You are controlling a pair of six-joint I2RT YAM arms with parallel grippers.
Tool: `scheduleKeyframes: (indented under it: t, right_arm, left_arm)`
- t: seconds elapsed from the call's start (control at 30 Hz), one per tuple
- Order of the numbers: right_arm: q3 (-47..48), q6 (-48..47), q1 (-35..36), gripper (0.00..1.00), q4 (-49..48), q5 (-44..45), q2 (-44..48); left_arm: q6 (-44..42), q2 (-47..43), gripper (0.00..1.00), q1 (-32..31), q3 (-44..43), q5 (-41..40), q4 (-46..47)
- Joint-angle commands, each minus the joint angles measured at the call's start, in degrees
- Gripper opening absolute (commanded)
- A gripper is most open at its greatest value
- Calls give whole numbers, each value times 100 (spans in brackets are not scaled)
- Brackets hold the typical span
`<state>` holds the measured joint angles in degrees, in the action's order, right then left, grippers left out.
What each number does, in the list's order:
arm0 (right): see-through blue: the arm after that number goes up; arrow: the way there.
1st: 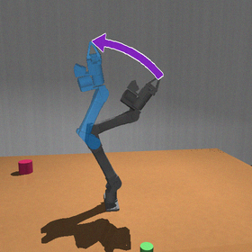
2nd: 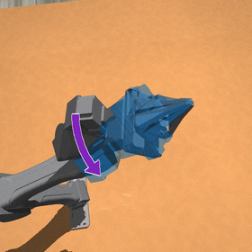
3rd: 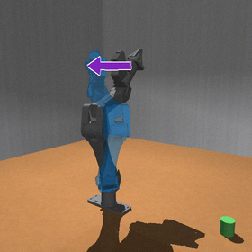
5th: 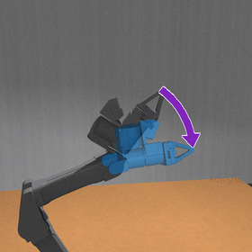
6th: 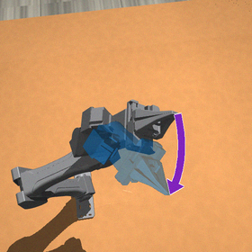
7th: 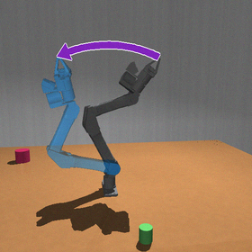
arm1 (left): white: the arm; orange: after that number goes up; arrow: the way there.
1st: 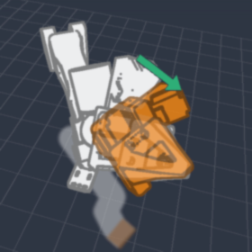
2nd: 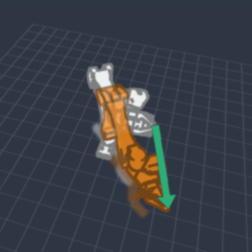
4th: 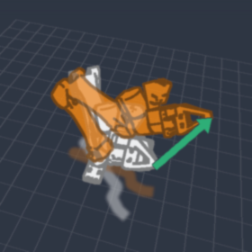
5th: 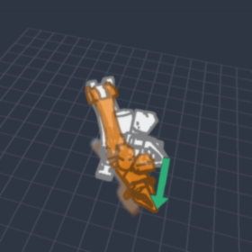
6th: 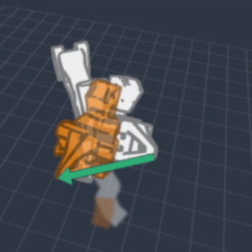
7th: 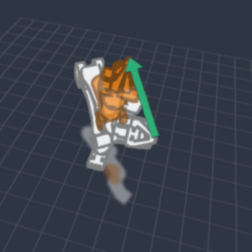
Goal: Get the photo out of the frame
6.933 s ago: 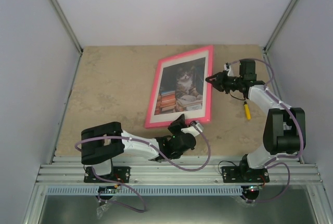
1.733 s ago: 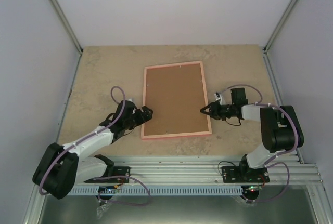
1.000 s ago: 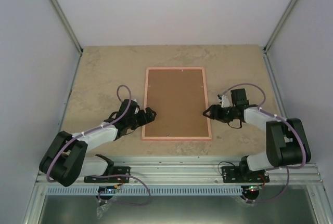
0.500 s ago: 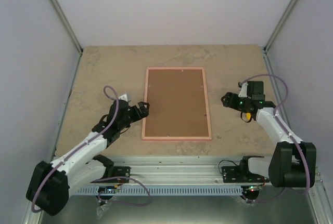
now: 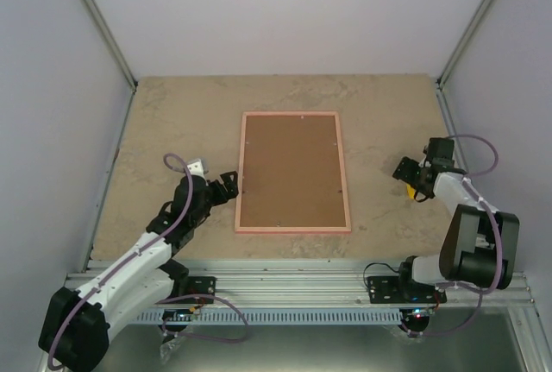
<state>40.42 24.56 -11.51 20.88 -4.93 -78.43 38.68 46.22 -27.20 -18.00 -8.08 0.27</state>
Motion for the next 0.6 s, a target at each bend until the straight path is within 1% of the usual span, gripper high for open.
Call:
scheduleKeyframes:
  t: [0.0,0.13,0.3,0.4,0.57]
  right_arm:
    - [6,-94,-58,85,-43,106,-363]
    - [17,-75,-80,82,-3,72,-676]
    - [60,-202,-72,76,229,127,-901]
    - [-8,-275,-68,70,257,139,-849]
    - [-26,-330,16,53,308,156,-854]
  left_arm:
    - [-216,-123,100,23,63,2,267]
    - [-204,-212,100,-67,14,-397,1]
    - [-196,-223,100,-90,24,-327,-1]
    - [-196,-205,100,-101,24,-294,-1]
    - [-165,-200,100,-99,39,-209,39]
